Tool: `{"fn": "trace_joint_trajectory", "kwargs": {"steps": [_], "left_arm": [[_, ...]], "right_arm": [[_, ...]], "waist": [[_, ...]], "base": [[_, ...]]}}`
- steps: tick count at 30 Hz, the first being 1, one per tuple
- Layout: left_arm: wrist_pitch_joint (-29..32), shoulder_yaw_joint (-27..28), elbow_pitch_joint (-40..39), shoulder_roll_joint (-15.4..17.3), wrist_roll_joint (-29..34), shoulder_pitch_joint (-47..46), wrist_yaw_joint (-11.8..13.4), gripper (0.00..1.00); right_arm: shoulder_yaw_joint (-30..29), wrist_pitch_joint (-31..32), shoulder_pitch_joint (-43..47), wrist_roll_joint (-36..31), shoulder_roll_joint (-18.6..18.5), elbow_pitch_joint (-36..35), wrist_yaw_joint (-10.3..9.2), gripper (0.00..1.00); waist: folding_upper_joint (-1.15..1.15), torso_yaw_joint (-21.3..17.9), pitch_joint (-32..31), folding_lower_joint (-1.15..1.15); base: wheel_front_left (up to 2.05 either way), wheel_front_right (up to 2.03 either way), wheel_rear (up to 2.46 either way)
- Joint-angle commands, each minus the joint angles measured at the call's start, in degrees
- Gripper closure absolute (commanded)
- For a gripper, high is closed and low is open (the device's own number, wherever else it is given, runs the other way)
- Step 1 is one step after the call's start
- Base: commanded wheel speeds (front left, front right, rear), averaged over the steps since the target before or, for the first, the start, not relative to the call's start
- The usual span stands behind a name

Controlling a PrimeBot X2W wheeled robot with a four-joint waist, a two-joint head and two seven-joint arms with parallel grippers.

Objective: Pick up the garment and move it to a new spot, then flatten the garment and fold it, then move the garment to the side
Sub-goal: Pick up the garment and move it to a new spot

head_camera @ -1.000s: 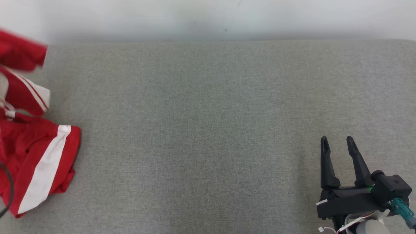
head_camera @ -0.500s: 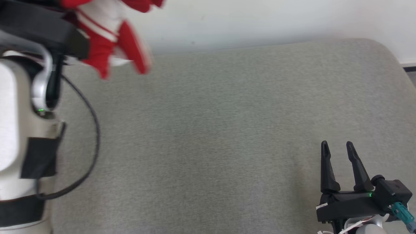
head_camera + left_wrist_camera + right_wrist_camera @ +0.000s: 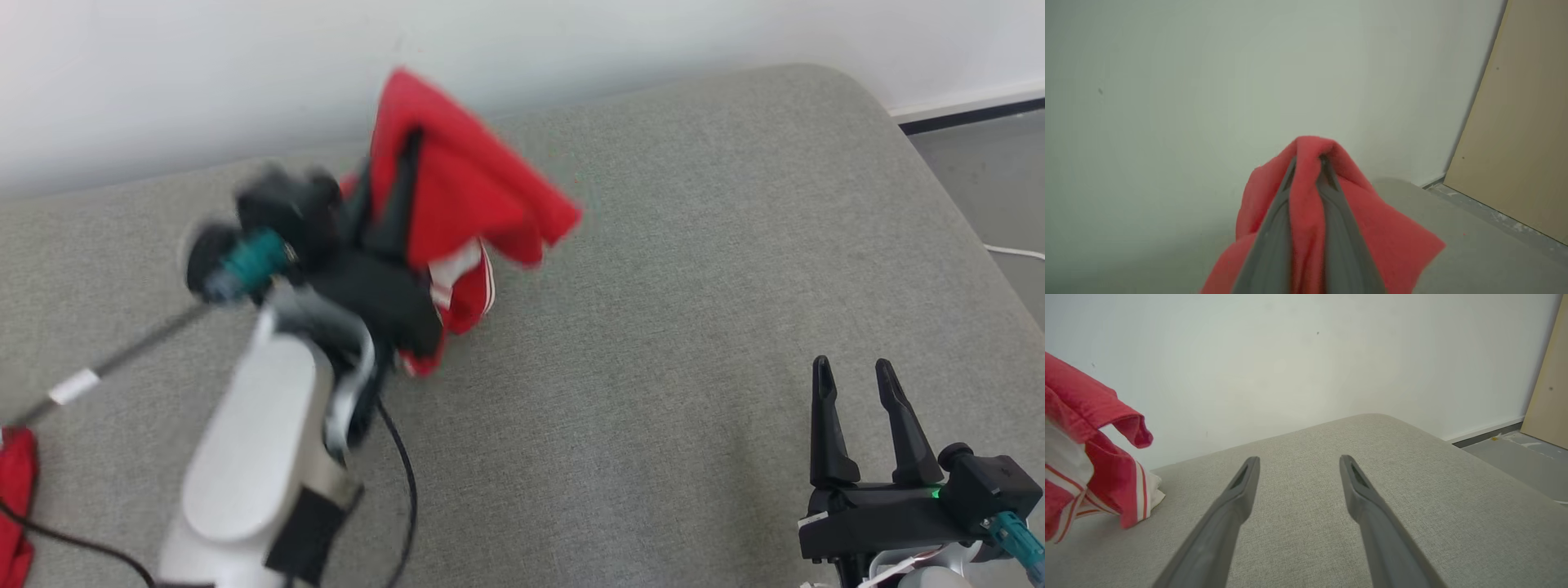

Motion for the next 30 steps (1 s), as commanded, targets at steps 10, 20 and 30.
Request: {"fn": "trace_joint_trajectory", "kwargs": {"steps": [10, 20, 30], "left_arm": [[-6.6, -8.7, 12.4, -2.3, -3.4, 14.7, -0.2, 0.78], [-13.8, -12.5, 10.9, -2.4, -5.9, 12.9, 1.4, 0.00], [-14.7, -2.3, -2.0, 4.4, -2.0, 21.3, 4.9, 0.00]], "right_arm": [[1.0, -0.1, -0.7, -1.2, 0.1, 0.2, 0.05, 0.00], [1.2, -0.1, 0.5, -2.5, 0.0, 0.5, 0.05, 0.00], [1.6, -0.1, 2.6, -2.6, 0.0, 0.0, 0.05, 0.00]], "waist": [[0.00, 1.3, 1.0, 0.00], [0.00, 5.6, -2.1, 0.00], [0.00, 10.5, -6.0, 0.00]], "base": [[0.00, 0.00, 0.00], [0.00, 0.00, 0.00], [0.00, 0.00, 0.00]]}}
